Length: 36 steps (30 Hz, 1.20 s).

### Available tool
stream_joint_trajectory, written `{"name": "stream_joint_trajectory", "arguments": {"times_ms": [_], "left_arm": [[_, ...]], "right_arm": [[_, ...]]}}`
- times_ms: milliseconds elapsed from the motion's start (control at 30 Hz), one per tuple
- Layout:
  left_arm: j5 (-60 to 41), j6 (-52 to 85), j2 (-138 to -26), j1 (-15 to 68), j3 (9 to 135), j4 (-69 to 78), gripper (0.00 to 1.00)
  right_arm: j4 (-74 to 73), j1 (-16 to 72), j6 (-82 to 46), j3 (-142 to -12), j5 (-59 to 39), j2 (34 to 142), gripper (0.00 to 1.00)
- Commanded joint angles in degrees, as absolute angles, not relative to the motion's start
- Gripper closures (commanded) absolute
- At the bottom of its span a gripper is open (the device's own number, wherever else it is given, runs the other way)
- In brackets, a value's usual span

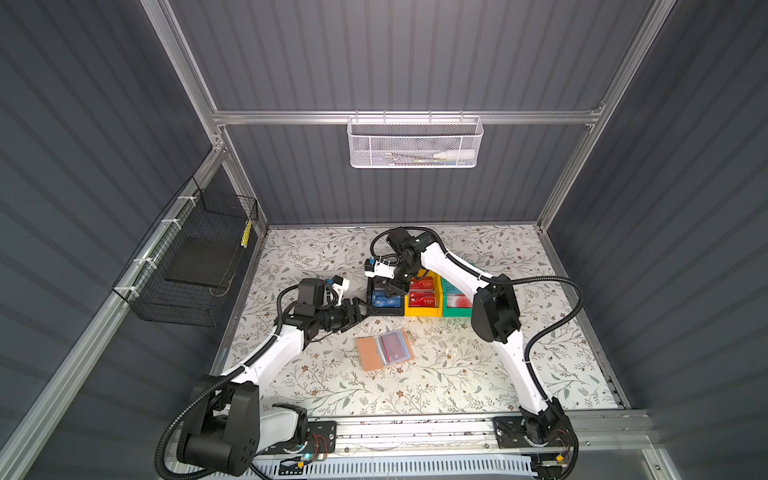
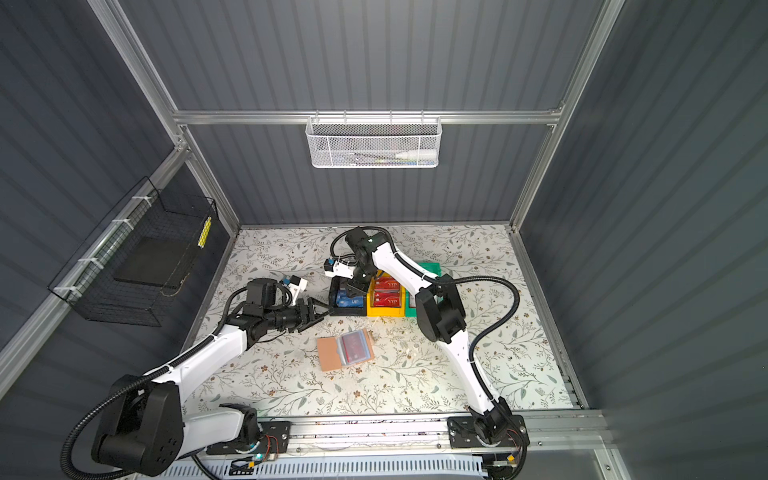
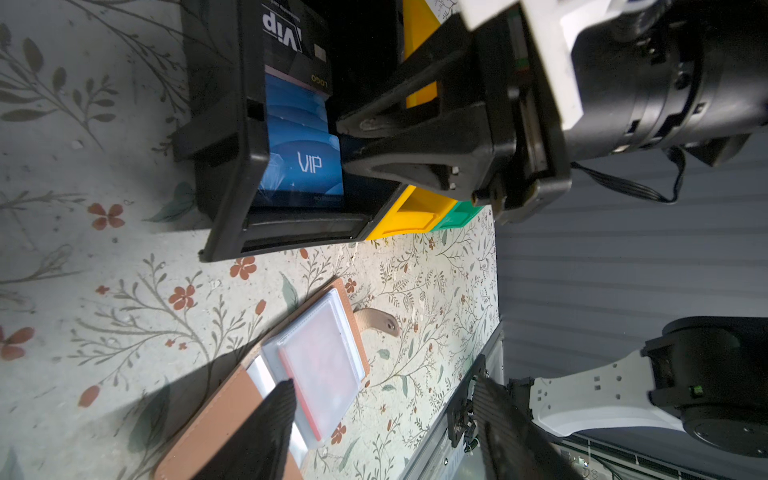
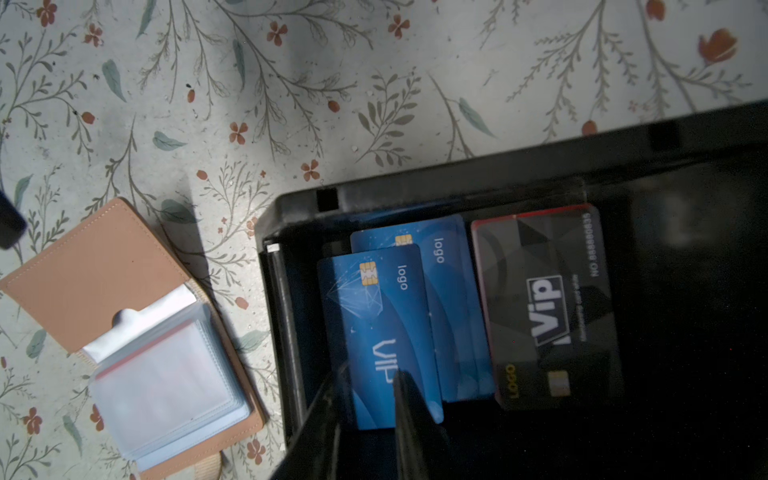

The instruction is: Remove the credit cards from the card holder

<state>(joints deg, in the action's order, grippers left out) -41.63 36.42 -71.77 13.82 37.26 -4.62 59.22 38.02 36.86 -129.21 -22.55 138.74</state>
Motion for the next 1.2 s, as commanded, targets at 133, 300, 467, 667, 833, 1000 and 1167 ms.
{"name": "stream_joint_trajectory", "arguments": {"times_ms": [133,300,467,667,833,1000,1167], "left_arm": [[-43.8,39.7,-72.2,13.4,32.5,-0.3,0.30],[-45.5,45.7,-72.2,13.6,26.4,6.7,0.33],[-45.0,47.9,-70.7,15.5,23.6,7.4,0.35],[-42.6,51.7,-69.9,17.6,21.3,9.0,0.45],[-40.6,53.9,-71.4,19.6,20.4,10.7,0.55],[-38.4,54.5,-73.4,21.4,20.1,10.7,0.64],[-36.9,54.2,-75.9,21.4,19.0,10.4,0.67]], "right_arm": [[51.8,39.3,31.1,-118.6,-16.7,127.6,0.73],[46.0,41.1,21.0,-103.4,-17.8,115.3,0.72],[42.6,42.8,9.5,-89.8,-22.9,107.9,0.73],[36.8,43.9,1.1,-76.8,-24.8,106.2,0.78],[35.6,43.9,-1.4,-74.4,-25.7,108.8,0.89],[36.0,44.0,-1.5,-74.8,-25.7,110.8,0.91],[35.8,43.9,-1.3,-74.8,-26.0,112.2,0.91]]}}
